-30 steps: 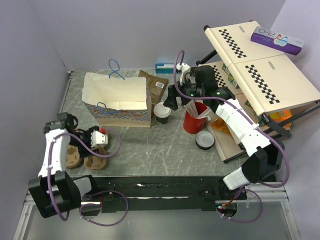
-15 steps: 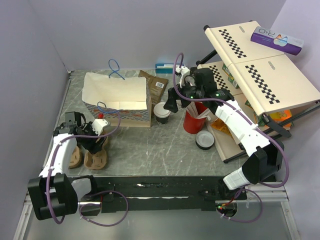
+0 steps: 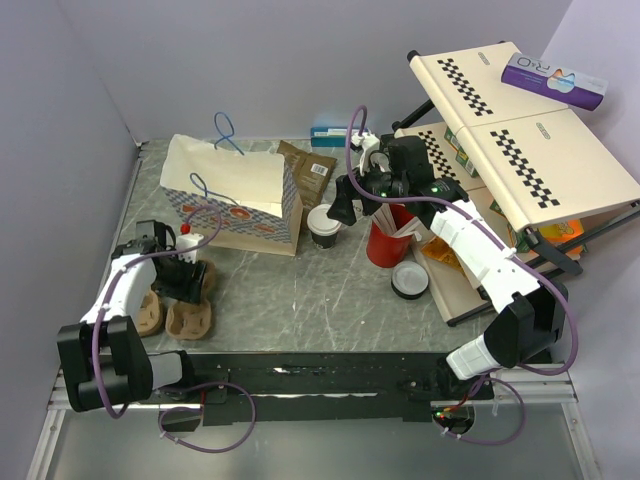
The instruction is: Pack the takeout coffee
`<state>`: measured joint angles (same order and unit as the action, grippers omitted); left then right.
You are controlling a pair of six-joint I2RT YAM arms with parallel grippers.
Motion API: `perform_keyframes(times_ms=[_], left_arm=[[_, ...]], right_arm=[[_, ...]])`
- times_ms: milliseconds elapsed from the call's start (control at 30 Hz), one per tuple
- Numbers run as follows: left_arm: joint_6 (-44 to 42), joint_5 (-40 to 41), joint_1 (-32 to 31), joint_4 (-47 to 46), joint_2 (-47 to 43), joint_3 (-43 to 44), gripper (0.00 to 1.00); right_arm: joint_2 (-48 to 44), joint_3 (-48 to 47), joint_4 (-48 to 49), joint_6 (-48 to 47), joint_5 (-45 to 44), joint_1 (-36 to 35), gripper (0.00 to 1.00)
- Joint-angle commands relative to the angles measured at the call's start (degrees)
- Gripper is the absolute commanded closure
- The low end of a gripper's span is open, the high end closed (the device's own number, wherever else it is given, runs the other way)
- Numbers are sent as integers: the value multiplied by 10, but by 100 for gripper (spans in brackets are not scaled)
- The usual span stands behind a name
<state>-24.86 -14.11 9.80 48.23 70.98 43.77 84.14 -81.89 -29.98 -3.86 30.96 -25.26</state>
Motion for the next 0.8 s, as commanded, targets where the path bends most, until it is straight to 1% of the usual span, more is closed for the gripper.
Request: perform_keyframes(times_ms=[0, 267, 567, 667, 700, 767], left_arm=[[43, 16, -1, -10, 8, 28, 39], [58, 34, -1, -23, 31, 33, 41], [67, 51, -6, -24, 32, 28, 47], [67, 58, -6, -17, 35, 23, 51], [67, 58, -6, -14, 36, 22, 56], [67, 55, -7, -7, 29, 24, 60]], right_arm=[[-20, -1, 22, 6, 7, -1, 1], [-25, 7, 25, 3, 4, -1, 1], [-20, 6, 27, 6, 7, -1, 1], [-18, 4, 29, 8, 8, 0, 1], [-16, 3, 28, 8, 9, -1, 1], [-15, -1, 29, 7, 9, -1, 1]])
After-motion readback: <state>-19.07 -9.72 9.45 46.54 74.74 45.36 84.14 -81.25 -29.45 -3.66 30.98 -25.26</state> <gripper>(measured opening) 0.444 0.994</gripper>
